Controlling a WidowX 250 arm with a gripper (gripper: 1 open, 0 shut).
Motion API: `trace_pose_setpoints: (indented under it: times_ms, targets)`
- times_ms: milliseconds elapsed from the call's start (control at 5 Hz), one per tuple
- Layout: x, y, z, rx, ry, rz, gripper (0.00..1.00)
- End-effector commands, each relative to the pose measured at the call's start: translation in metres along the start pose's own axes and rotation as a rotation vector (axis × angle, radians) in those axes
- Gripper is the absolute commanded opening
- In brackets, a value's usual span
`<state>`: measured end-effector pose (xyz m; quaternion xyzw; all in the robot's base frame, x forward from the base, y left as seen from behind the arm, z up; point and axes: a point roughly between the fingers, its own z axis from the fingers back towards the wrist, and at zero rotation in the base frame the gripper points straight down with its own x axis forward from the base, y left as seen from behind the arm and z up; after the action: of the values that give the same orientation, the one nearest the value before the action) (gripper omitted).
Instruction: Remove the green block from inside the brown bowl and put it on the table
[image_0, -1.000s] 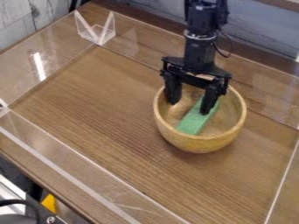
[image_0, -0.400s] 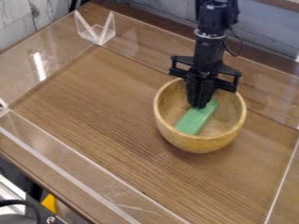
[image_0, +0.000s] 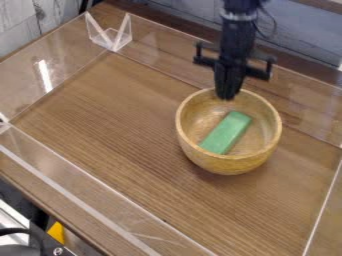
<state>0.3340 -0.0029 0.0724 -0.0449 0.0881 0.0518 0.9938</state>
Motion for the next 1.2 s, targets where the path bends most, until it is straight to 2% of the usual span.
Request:
trace_pose_setpoints:
  times_ms: [0, 200, 400, 600, 1000]
  targets:
    - [0.009, 0.001, 0.052, -0.013, -0.103, -0.007, 0.00]
    - [0.009, -0.006, 0.063, -0.011, -0.105, -0.027, 0.00]
    - [0.001, -0.002, 0.067, -0.009, -0.100, -0.045, 0.00]
    - [-0.006, 0.002, 0.068, -0.005, -0.094, -0.064, 1.00]
    - [-0.019, -0.005, 0.081, -0.004, -0.090, -0.031, 1.00]
